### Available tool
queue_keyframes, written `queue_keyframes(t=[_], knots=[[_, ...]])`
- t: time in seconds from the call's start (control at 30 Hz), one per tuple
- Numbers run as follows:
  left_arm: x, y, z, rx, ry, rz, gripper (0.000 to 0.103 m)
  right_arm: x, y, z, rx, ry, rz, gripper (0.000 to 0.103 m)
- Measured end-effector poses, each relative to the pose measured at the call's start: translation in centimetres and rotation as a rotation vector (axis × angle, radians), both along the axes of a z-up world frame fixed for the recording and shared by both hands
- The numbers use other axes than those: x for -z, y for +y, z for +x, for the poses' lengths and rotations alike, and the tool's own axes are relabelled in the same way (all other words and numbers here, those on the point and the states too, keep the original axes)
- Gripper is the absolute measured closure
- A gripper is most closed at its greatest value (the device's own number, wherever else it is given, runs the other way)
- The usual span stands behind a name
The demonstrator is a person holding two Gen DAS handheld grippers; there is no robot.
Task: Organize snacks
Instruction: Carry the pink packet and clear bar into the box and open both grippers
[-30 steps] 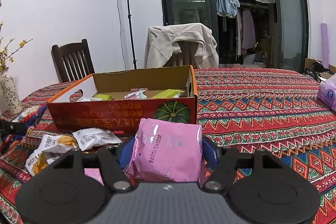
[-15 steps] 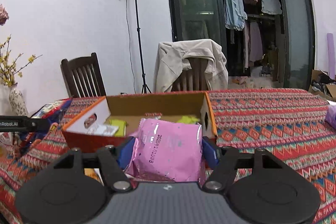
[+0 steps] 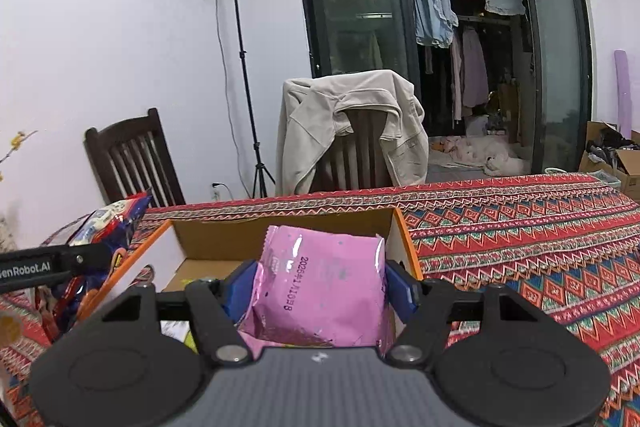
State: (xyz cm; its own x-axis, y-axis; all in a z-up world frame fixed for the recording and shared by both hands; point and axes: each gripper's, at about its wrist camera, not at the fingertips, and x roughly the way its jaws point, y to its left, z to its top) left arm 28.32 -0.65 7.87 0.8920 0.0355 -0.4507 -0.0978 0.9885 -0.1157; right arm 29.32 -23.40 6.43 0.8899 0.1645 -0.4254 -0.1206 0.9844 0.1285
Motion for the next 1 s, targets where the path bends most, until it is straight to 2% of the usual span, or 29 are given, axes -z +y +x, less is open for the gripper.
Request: queue_keyframes(t=[0.23,0.53,0.63,0.7,0.73,0.77,0.8,1.0], knots=[[2.0,-0.6,3.1,-0.034,0.015,0.022,0.026,1.5,0.5,3.0,0.021,-0.006,-0.015,0.036],[4.5,0.0,3.8,-0.027,0.003,0.030,0.024,3.7,-1.1,4.3,0.012,0.039,0.036,0.035],[4.7,0.4,3.5,-0.037,-0.019,0.018,0.015,4.6,-0.7,4.6,0.006,0.063,0.023,0.026],[4.6,0.6,3.2,-0.051,-0.034,0.011,0.000,4.6,-0.6,4.6,0.006,0.059,0.012,0.025],[4.5,0.6,3.0,-0.064,-0.048,0.009,0.000,4.6,-0.6,4.6,0.002,0.058,0.019,0.017],[4.5,0.7,2.9,-0.067,-0.055,0.008,0.000,4.5,-0.7,4.4,-0.002,0.054,0.028,0.005],[4.4,0.7,2.8,-0.066,-0.056,0.006,0.000,4.4,-0.8,4.3,-0.003,0.046,0.037,0.000],[4.5,0.7,2.5,-0.069,-0.056,0.004,0.000,4.2,-1.0,3.7,0.014,0.022,0.040,0.000]])
